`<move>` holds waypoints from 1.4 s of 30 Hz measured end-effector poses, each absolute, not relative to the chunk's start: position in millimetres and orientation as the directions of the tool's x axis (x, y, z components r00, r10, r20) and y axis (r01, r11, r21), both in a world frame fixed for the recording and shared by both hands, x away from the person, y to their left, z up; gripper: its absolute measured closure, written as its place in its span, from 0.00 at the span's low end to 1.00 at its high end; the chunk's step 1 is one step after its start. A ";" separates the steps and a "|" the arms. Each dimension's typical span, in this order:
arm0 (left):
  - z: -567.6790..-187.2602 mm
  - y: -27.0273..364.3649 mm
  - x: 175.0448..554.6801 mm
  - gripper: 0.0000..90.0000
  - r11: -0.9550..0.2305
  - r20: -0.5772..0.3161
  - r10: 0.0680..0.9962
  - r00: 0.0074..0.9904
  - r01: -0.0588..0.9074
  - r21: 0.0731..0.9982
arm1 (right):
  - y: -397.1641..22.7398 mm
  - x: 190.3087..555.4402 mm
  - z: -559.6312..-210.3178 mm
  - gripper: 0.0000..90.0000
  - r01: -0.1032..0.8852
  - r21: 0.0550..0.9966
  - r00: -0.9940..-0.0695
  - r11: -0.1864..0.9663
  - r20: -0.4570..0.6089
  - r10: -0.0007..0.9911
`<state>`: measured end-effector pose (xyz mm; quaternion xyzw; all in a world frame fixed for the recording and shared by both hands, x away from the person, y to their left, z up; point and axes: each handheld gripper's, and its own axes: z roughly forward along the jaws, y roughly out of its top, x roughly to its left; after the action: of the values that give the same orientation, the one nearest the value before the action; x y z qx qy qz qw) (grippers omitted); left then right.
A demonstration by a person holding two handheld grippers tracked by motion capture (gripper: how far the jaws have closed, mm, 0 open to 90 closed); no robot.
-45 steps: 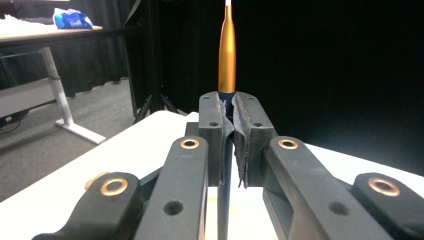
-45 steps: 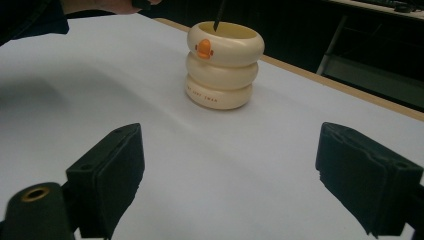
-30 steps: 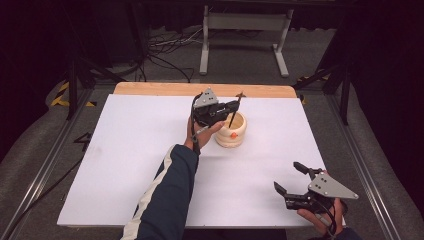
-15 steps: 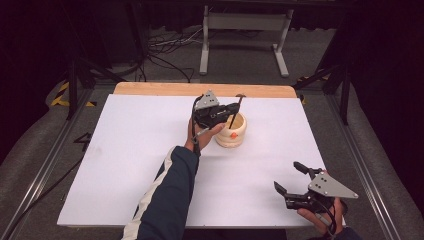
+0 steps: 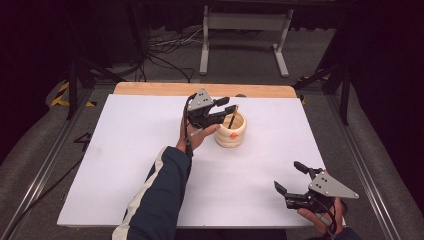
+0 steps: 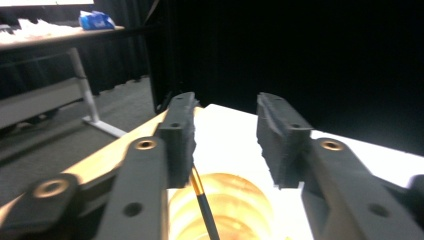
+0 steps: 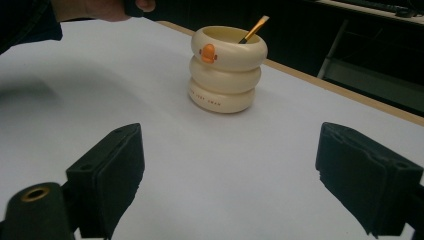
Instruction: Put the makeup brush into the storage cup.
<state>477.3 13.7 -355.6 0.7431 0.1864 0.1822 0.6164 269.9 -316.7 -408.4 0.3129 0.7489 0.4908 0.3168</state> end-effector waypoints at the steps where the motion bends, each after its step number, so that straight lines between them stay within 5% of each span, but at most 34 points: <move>1: -354.0 14.4 475.5 0.59 -0.174 0.050 0.508 0.860 0.045 0.984 | -316.7 270.0 -408.4 0.14 0.157 0.933 -0.603 0.322 -0.168 0.780; 18: -337.4 28.5 452.5 0.15 -0.270 0.161 0.558 0.814 -0.006 0.963 | -316.5 270.5 -409.0 0.15 0.169 0.929 -0.585 0.330 -0.175 0.792; 42: -329.0 44.9 428.4 0.05 -0.316 0.231 0.517 0.824 -0.067 0.946 | -315.8 270.6 -409.6 0.15 0.173 0.926 -0.588 0.337 -0.177 0.789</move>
<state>428.4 44.9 -329.0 0.7690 0.1463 0.2582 0.5663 270.6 -315.8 -409.6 0.3200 0.7515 0.4788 0.3218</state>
